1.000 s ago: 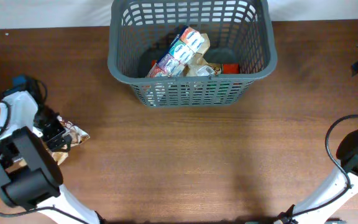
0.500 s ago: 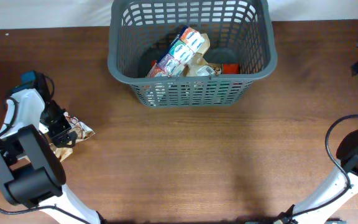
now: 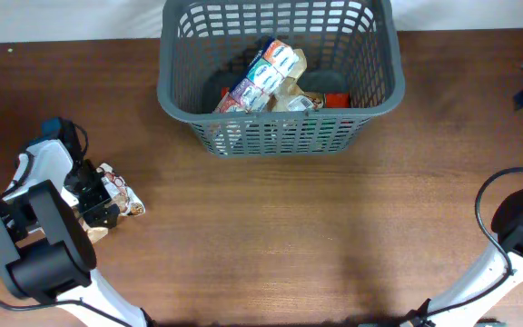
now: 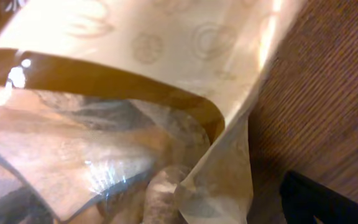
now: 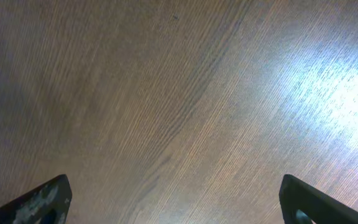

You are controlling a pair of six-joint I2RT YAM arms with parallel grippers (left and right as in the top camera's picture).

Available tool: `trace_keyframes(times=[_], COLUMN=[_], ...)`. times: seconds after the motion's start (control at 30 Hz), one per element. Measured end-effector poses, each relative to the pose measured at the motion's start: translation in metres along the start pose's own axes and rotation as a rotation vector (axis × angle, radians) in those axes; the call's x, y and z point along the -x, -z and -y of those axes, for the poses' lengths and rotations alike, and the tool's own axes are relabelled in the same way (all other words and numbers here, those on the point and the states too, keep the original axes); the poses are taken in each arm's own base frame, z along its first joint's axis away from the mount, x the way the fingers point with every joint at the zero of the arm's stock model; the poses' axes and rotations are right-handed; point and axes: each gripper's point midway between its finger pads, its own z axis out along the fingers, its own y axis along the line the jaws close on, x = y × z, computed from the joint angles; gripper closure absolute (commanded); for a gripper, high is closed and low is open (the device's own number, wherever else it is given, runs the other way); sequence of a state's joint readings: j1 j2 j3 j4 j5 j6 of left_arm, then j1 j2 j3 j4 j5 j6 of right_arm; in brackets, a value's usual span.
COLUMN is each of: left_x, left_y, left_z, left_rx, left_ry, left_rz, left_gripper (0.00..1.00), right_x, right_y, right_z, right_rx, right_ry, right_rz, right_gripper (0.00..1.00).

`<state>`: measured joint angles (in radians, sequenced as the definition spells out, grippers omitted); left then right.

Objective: Pack container
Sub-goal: 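Lift the snack bag and carry it over the basket, left gripper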

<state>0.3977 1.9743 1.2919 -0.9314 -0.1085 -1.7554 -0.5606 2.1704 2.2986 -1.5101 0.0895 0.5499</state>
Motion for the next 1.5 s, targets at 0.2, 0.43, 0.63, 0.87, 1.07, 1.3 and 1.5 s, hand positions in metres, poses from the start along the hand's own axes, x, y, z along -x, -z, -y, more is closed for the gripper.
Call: trace_keyframes(times=[0.2, 0.43, 0.63, 0.87, 1.07, 1.3, 1.5], left_x=[-0.007, -0.024, -0.032, -0.040, -0.042, -0.117, -0.237], left_y=[0.000, 0.002, 0.009, 0.040, 0.184, 0.424, 0.557], left_z=[-0.002, -0.005, -0.002, 0.033, 0.135, 0.146, 0.060], left_rx=[0.009, 0.025, 0.014, -0.105, -0.592, -1.299, -1.855], left_ry=[-0.014, -0.021, -0.020, -0.158, -0.531, -0.910, -1.389], left_rz=[-0.039, -0.139, -0.199, -0.244, -0.127, 0.080, 0.454], left_gripper=[0.34, 0.98, 0.98, 0.98, 0.98, 0.98, 0.98], right_x=[0.000, 0.000, 0.000, 0.000, 0.000, 0.000, 0.000], right_y=[0.000, 0.000, 0.000, 0.000, 0.000, 0.000, 0.000], right_z=[0.000, 0.000, 0.000, 0.000, 0.000, 0.000, 0.000], right_rx=[0.000, 0.000, 0.000, 0.000, 0.000, 0.000, 0.000], right_ry=[0.000, 0.000, 0.000, 0.000, 0.000, 0.000, 0.000], right_rz=[0.000, 0.000, 0.000, 0.000, 0.000, 0.000, 0.000], right_gripper=[0.01, 0.01, 0.01, 0.01, 0.01, 0.01, 0.01])
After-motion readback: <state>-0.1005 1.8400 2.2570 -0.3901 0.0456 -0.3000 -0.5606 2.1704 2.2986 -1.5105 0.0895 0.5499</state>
